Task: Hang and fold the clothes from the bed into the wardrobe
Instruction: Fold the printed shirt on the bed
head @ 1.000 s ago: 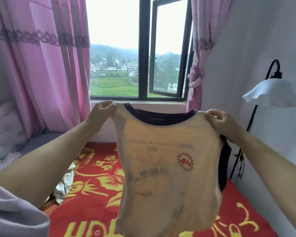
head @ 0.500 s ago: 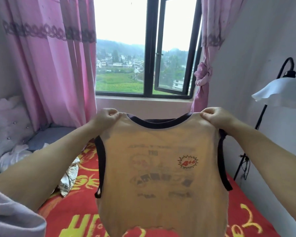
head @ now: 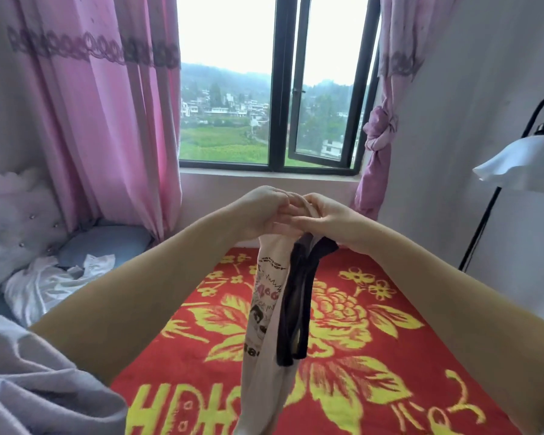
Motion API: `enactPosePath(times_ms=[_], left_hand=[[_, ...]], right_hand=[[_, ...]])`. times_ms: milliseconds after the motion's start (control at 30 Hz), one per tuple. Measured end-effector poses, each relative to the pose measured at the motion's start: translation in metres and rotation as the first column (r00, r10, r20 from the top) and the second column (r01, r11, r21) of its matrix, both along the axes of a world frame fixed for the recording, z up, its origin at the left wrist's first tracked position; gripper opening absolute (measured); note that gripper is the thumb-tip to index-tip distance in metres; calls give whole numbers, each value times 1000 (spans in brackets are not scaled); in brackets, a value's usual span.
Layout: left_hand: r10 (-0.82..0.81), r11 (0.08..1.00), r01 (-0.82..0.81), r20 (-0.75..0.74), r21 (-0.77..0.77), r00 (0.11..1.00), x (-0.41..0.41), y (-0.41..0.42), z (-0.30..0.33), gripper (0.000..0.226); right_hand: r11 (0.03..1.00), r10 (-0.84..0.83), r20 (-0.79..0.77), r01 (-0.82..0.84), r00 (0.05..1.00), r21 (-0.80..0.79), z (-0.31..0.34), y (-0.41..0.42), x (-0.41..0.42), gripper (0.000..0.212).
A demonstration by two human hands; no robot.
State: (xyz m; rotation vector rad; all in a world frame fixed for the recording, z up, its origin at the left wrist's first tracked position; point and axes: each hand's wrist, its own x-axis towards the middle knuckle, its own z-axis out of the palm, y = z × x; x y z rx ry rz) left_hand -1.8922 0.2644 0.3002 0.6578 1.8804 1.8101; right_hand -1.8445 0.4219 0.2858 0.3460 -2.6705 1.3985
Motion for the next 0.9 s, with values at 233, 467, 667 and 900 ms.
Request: enactPosePath(times_ms=[233, 467, 667, 900], left_hand=[[-155, 920, -147, -684, -362, 713, -17, -22, -15, 51], [-203, 935, 18, -493, -353, 846, -20, -28, -12, 16], [-205, 867, -342, -886, -361, 417, -12, -10, -9, 23], [-452, 651, -288, -663, -703, 597, -48, 15, -33, 42]], right_hand=[[977, 176, 13, -173, 984, -128, 14, 19, 10, 44], [985, 151, 129, -161, 980, 68, 34, 42, 17, 31], [860, -171, 22, 138, 985, 491, 21, 68, 16, 25], [875, -344, -138, 371, 929, 313, -61, 73, -26, 17]])
